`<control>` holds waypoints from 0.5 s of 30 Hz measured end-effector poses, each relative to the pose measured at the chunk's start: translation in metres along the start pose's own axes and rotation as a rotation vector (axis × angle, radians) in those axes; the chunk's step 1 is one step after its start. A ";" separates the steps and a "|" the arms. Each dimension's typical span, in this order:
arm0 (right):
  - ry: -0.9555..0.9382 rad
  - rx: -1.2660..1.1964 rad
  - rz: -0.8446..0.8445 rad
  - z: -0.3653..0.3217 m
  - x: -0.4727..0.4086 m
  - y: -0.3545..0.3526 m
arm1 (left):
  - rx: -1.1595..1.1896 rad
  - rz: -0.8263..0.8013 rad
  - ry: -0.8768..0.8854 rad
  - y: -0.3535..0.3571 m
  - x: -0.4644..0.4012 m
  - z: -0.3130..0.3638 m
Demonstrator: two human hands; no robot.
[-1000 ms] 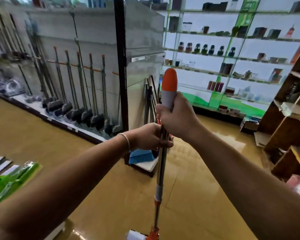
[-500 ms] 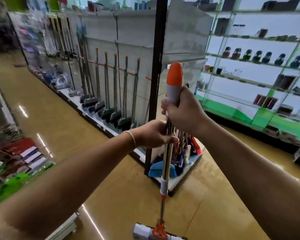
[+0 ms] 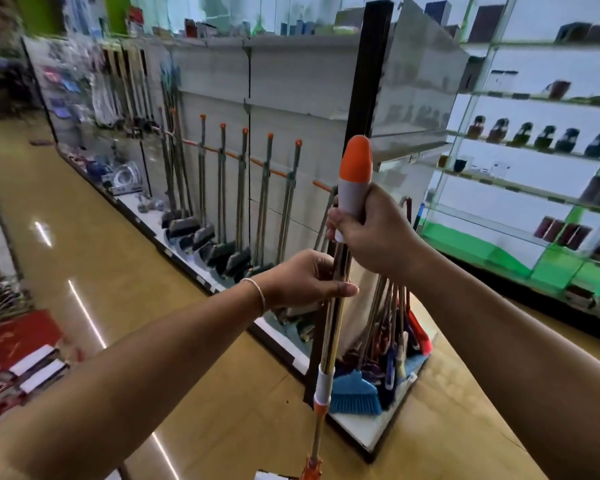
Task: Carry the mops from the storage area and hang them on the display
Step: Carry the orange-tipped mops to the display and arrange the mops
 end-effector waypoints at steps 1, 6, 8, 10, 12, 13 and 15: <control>-0.008 -0.004 0.000 0.001 -0.015 0.005 | 0.002 0.009 0.014 -0.012 -0.004 -0.008; -0.035 -0.060 -0.035 0.006 -0.082 0.032 | 0.046 0.093 0.025 -0.068 -0.012 -0.045; -0.056 -0.074 -0.067 0.007 -0.110 0.046 | 0.048 0.132 0.020 -0.092 -0.015 -0.061; -0.074 -0.095 -0.093 0.007 -0.137 0.061 | 0.040 0.166 0.004 -0.118 -0.016 -0.078; -0.089 -0.134 -0.126 0.008 -0.162 0.076 | 0.057 0.188 -0.019 -0.142 -0.017 -0.096; -0.098 -0.153 -0.143 0.009 -0.175 0.083 | 0.057 0.205 -0.033 -0.154 -0.018 -0.104; -0.121 -0.162 -0.173 0.012 -0.203 0.097 | 0.038 0.235 -0.054 -0.180 -0.020 -0.120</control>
Point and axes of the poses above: each hand's wrist, its own x-axis away from the middle knuckle, its own y-axis out of the palm, z = x × y, the point moved 5 cm from there along -x, towards the middle knuckle, and after that the axes turned 10 degrees about -z, right-handed, at the moved point
